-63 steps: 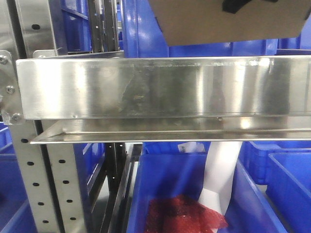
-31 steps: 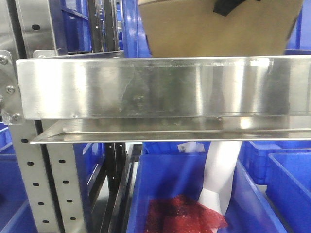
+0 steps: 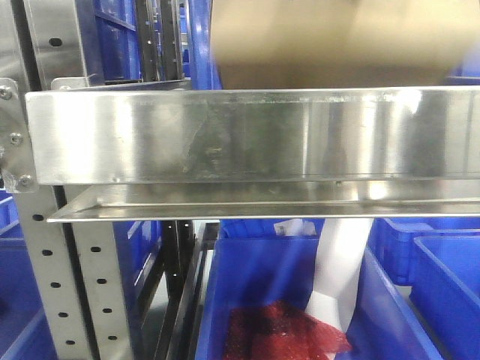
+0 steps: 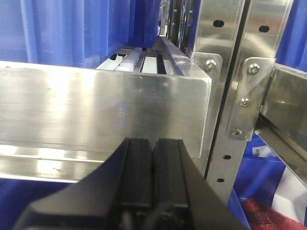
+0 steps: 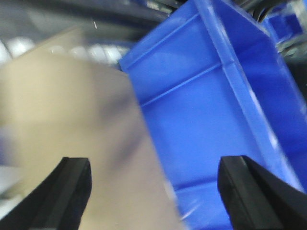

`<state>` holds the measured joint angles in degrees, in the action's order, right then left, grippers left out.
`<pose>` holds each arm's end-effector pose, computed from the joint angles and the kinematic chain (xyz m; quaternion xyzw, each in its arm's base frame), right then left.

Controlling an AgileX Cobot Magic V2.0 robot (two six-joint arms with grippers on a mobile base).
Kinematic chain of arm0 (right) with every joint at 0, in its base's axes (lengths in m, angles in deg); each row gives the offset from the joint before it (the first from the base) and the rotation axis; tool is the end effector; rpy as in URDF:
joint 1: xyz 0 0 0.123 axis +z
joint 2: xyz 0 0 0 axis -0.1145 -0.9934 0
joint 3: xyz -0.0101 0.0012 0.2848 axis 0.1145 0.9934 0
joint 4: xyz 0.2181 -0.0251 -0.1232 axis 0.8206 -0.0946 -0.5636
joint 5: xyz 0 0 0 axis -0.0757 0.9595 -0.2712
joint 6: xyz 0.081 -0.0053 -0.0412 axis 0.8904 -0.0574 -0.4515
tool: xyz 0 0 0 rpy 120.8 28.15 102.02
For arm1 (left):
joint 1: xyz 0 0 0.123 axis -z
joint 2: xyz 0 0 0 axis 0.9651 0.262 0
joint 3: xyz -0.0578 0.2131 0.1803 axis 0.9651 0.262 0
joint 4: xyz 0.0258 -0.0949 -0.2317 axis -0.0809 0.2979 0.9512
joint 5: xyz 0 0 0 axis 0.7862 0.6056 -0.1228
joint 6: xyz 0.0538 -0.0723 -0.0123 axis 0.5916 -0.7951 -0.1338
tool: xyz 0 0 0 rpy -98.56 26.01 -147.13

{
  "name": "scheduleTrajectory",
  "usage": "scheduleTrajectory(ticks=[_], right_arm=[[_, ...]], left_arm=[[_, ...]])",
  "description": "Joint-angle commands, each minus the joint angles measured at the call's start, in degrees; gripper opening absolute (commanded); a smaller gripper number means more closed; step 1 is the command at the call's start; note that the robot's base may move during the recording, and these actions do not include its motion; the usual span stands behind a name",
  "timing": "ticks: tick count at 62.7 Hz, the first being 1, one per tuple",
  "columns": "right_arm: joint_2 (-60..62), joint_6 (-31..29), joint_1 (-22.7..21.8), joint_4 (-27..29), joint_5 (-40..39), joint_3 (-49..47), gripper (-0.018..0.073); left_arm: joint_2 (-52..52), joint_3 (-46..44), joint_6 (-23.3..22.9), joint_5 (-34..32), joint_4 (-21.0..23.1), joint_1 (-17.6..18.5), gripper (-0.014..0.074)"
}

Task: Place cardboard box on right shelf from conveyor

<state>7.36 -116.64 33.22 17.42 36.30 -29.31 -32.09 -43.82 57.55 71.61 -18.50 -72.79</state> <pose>0.2551 0.1266 0.3963 -0.4776 0.7011 -0.0787 0.5236 0.0567 -0.0027 0.1941 -0.0092 0.7195 -0.0396 0.6933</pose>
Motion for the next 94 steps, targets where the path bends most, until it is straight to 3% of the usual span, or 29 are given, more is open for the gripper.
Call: scheduleTrajectory(ticks=[1,14,22,30,39,54,94], right_arm=[[4.3,7.6,0.0,1.1,-1.1,-2.0,0.0626],[10.5,32.9,0.0,0.3,-3.7,2.8,0.0584],[15.4,46.5,0.0,-2.2,-10.9,9.9,0.0440],[20.5,53.6,0.0,-6.2,-18.2,17.3,0.0241],[25.2,54.9,0.0,-8.3,-25.1,24.4,0.0057],[27.0,54.9,0.0,-8.3,-28.4,30.0,0.0058],[27.4,54.8,-0.2,-8.3,-27.7,31.2,0.0058]], left_arm=[[-0.7,-0.2,-0.3,-5.0,0.3,-0.1,-0.0119],[-0.7,-0.2,-0.3,-5.0,0.3,-0.1,-0.0119],[-0.7,-0.2,-0.3,-5.0,0.3,-0.1,-0.0119],[-0.7,-0.2,-0.3,-5.0,0.3,-0.1,-0.0119],[-0.7,-0.2,-0.3,-5.0,0.3,-0.1,-0.0119],[-0.7,-0.2,-0.3,-5.0,0.3,-0.1,-0.0119],[-0.7,-0.2,-0.3,-5.0,0.3,-0.1,-0.0119]])
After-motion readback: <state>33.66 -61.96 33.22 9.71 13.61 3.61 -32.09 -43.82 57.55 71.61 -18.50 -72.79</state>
